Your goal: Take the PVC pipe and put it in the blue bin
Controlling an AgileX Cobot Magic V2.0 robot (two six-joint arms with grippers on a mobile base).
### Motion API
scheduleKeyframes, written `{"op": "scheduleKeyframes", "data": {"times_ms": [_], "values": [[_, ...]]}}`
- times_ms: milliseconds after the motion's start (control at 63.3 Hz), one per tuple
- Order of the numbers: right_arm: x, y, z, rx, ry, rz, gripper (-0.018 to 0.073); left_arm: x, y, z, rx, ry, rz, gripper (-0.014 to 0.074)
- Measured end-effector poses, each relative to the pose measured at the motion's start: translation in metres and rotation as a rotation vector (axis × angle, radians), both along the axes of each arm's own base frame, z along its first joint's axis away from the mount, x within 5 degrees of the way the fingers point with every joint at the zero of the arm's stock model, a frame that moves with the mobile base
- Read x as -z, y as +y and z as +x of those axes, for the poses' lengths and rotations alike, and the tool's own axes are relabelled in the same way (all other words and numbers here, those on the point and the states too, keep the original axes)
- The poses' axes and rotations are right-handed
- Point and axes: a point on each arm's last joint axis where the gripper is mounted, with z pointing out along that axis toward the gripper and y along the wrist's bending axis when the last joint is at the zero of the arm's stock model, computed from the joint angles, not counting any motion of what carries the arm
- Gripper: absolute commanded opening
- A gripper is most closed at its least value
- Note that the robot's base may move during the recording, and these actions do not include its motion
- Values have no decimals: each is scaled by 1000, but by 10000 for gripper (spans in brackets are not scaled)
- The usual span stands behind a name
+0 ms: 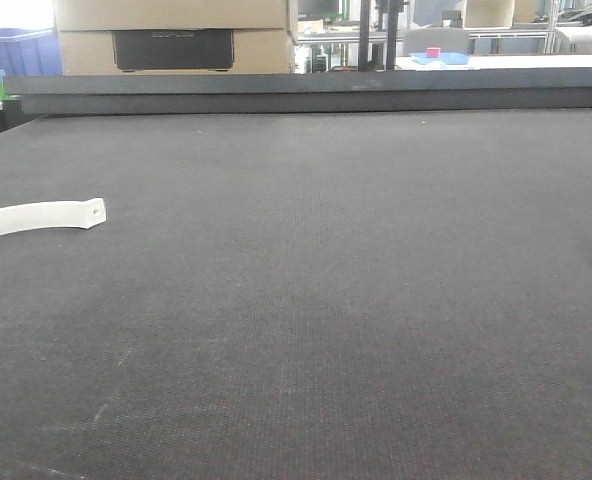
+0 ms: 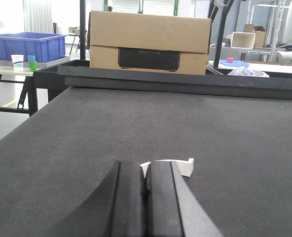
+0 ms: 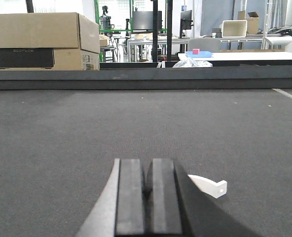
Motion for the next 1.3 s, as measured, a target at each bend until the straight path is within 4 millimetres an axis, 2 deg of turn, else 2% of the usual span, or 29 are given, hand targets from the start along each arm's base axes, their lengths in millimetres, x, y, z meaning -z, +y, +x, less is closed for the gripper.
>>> {"op": "scheduleKeyframes", "data": {"times_ms": [237, 316, 522, 632, 695, 853, 996, 1138, 1296], "values": [[-15, -1, -2, 15, -157, -10, -169, -12, 0, -2, 1, -29, 0, -111], [-33, -1, -6, 13, -199, -12, -169, -38, -1, -9, 7, -46, 12, -111], [-105, 3, -31, -7, -259, -19, -169, -111, 0, -29, -16, -146, 100, -111], [-129, 4, -31, -17, -188, -18, -169, -138, 1, -20, -15, -68, 109, -111], [-136, 4, -23, -23, -105, -14, -169, -149, 1, -9, -13, -1, 113, -111], [-141, 4, 14, -50, 178, 27, -169, -164, 0, 35, -2, 207, 114, -111], [-137, 2, 56, -63, 440, 48, -169, -165, 0, 81, 10, 417, 115, -111], [-125, 1, 95, -76, 689, 70, -169, -154, -2, 120, 31, 590, 87, -111], [-97, -1, 135, -89, 979, 99, -169, -133, -6, 148, 58, 725, 29, -111]]}}
